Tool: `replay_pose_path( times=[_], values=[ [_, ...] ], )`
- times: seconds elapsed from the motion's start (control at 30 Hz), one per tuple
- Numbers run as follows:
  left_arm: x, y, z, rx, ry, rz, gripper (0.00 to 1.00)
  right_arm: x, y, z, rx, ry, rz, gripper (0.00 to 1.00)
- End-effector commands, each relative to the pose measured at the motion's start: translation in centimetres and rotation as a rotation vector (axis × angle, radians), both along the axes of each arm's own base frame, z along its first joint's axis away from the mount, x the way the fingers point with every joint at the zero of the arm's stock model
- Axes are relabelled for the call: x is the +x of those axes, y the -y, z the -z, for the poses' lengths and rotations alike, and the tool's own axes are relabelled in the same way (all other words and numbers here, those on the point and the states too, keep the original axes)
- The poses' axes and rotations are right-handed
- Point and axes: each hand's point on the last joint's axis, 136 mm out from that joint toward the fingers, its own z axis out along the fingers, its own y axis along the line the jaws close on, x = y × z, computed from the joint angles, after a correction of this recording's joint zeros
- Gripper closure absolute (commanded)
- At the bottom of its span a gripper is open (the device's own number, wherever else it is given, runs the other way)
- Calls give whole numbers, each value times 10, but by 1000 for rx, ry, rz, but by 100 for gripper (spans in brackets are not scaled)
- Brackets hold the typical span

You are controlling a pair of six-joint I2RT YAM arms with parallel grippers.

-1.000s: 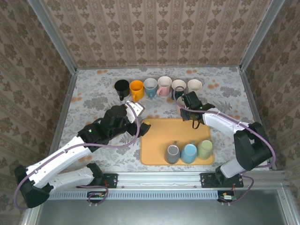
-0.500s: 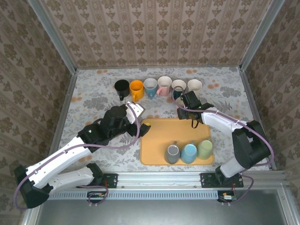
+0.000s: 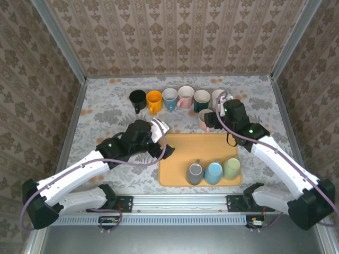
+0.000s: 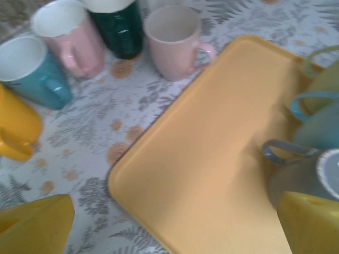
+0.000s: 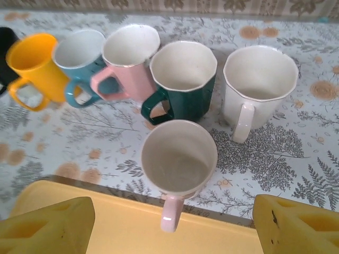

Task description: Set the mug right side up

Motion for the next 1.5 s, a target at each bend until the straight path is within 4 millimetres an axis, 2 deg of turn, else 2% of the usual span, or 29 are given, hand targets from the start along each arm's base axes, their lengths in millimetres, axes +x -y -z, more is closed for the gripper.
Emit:
replay_pose_path(
  times=[0.0,0.13,0.27,0.4,0.57,0.7,0.9,1.13,1.47],
  values=[
    [-24,23,-10,31,14,151,0,-26,2,-8,58,-23,-22,20],
    [-42,47,10,147,-54,193,0,-47,11,-23,133,22,3,17],
    [-54,75,34,230,-152,160,0,-60,22,-25,234,45,82,19],
    [-46,96,41,196,-313,-73,0,-68,31,-13,334,14,183,21],
    [-75,122,57,218,-492,-30,0,-73,35,-2,368,-24,231,22],
    [-81,118,79,327,-543,-66,0,-78,36,-3,372,-5,218,22],
    [-90,122,104,362,-608,-65,0,-86,39,-8,376,29,197,22],
    [-90,119,123,397,-618,-78,1,-90,38,-9,386,39,177,22],
    [-82,87,154,525,-552,-112,6,-88,32,2,410,22,166,22]
  ],
)
